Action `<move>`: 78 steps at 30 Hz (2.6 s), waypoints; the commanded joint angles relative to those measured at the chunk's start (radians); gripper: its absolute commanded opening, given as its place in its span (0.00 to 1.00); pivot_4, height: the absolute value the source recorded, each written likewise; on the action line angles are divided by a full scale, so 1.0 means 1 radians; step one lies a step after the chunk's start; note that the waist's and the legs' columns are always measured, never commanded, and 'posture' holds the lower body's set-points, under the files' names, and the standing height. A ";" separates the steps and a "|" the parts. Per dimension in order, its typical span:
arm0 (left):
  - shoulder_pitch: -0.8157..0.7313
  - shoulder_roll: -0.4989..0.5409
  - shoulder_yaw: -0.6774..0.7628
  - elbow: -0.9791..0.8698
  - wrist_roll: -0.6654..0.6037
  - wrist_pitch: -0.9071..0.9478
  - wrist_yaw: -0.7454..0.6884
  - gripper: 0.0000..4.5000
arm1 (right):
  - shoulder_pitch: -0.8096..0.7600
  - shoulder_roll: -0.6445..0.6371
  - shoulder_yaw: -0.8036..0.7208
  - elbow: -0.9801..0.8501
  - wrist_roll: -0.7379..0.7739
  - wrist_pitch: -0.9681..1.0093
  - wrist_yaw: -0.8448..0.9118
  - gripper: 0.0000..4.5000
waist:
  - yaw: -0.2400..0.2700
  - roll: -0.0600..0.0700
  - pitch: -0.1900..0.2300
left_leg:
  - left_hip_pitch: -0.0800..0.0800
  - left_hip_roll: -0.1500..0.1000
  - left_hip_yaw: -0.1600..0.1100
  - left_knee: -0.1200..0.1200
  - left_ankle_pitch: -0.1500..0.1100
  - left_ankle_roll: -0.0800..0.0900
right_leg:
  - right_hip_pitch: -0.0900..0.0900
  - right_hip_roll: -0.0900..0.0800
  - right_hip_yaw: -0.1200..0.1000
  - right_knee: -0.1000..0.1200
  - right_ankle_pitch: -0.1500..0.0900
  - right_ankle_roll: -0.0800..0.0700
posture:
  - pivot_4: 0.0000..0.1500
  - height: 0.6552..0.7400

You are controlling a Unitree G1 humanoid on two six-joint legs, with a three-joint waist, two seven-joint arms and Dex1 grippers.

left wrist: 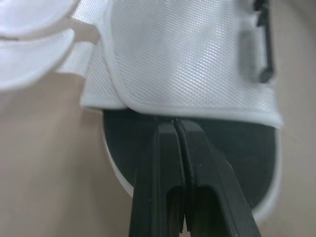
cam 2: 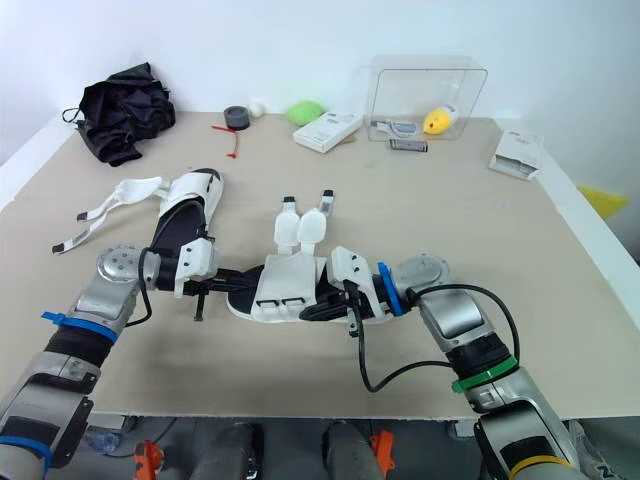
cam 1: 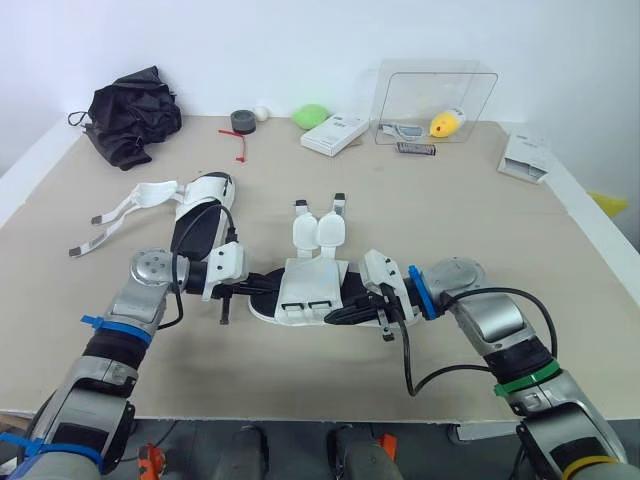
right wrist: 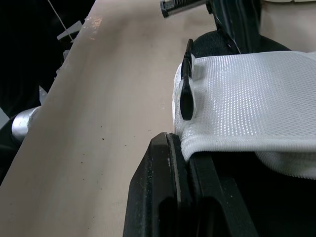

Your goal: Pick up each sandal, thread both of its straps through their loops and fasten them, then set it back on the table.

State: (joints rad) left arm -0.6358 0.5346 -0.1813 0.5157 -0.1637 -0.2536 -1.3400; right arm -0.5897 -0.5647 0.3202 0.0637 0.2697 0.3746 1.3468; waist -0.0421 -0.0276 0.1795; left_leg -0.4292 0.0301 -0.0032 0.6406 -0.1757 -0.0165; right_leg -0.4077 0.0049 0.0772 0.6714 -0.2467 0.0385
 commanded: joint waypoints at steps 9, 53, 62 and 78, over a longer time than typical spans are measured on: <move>-0.071 -0.046 0.012 0.120 0.040 -0.046 0.069 0.02 | -0.160 0.037 -0.003 0.208 -0.030 -0.072 0.088 0.00 | -0.001 0.000 0.000 | 0.001 0.000 0.001 0.000 0.004 0.003 | 0.000 0.000 0.000 0.000 0.004 0.000 | 1.00 1.00; 0.010 -0.049 -0.098 0.355 0.138 -0.101 0.022 0.00 | -0.120 -0.050 -0.021 0.256 -0.048 -0.075 0.149 0.33 | 0.005 0.011 -0.035 | 0.011 -0.003 0.004 -0.002 0.004 0.003 | 0.009 -0.008 0.000 0.000 -0.003 -0.004 | 1.00 1.00; 0.019 -0.065 -0.074 0.328 0.111 -0.068 0.022 0.00 | -0.213 -0.143 -0.187 0.261 0.081 0.103 0.137 0.98 | -0.002 0.014 -0.035 | 0.018 -0.003 0.007 -0.006 0.004 0.003 | 0.010 -0.008 0.000 0.000 -0.003 -0.007 | 1.00 1.00; -0.009 -0.088 -0.056 0.377 0.108 -0.096 -0.061 0.00 | -0.410 0.068 -0.161 0.474 0.104 0.606 -0.149 0.98 | 0.003 0.015 -0.038 | 0.006 -0.005 0.009 -0.012 0.002 0.006 | 0.002 -0.012 0.001 -0.004 -0.002 0.000 | 1.00 1.00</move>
State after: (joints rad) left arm -0.6941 0.4426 -0.1640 0.8100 -0.1586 -0.3691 -1.4030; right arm -0.9524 -0.4924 0.1695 0.5253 0.3788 0.9664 1.2022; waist -0.0393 -0.0121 0.1414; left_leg -0.4238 0.0237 0.0048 0.6290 -0.1743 -0.0103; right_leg -0.4059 -0.0069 0.0780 0.6675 -0.2493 0.0388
